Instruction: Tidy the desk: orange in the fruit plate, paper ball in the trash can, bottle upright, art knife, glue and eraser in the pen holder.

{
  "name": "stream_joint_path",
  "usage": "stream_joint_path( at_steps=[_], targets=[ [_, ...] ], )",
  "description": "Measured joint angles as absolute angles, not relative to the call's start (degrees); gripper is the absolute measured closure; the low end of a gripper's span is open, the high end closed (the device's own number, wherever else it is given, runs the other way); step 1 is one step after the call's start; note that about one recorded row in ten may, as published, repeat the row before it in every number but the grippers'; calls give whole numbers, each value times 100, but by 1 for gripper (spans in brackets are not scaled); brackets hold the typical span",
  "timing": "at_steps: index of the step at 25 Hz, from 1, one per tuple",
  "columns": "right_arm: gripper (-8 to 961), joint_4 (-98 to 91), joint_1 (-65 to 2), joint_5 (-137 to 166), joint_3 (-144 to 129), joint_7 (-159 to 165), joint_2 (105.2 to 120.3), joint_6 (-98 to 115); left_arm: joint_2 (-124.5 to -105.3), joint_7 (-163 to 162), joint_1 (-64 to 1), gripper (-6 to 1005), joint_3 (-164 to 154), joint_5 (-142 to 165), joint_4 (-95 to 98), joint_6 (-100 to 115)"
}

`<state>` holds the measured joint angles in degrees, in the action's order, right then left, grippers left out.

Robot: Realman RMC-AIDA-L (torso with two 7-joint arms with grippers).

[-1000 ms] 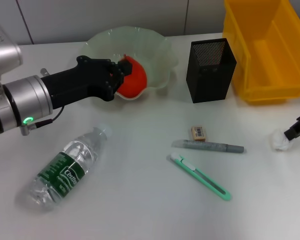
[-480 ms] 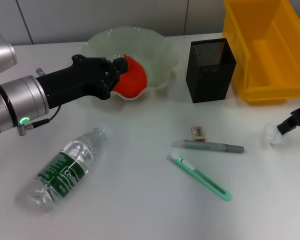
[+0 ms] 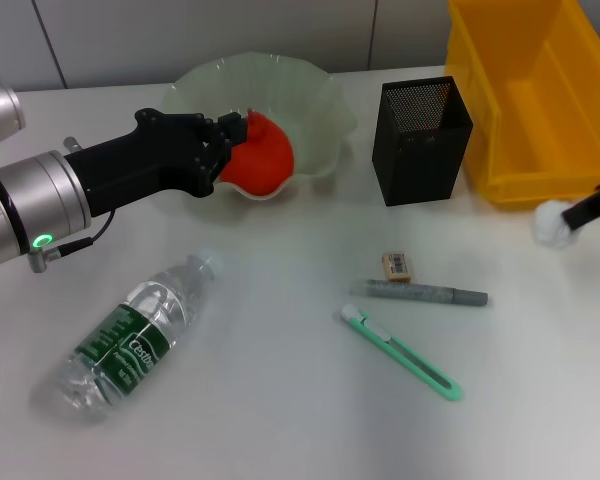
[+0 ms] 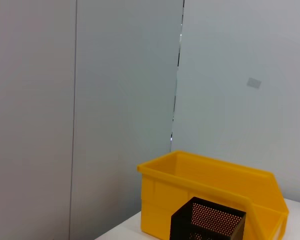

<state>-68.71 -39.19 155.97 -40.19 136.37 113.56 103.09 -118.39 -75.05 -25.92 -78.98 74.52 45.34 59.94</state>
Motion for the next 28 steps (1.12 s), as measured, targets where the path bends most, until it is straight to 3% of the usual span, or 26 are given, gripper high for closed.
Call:
stream_joint_path(
  at_steps=[4, 11, 16, 28],
  targets=[
    [861, -7129, -3932, 15557, -3764, 13642, 11249, 10466, -11839, -7505, -2591, 946, -7897, 7450, 4535, 5994],
    [862, -7086, -3997, 15588, -3421, 13650, 10867, 10384, -11841, -7506, -2589, 944, -7901, 7444, 4542, 5994],
    [862, -6766, -4131, 15599, -3373, 13612, 10679, 10119, -11849, -7506, -2605, 942, -7901, 7443, 4542, 5992],
    [862, -5808, -4529, 15604, -3437, 13399, 10454, 9081, -11847, -7506, -2575, 938, -7902, 7444, 4535, 5997]
  ],
)
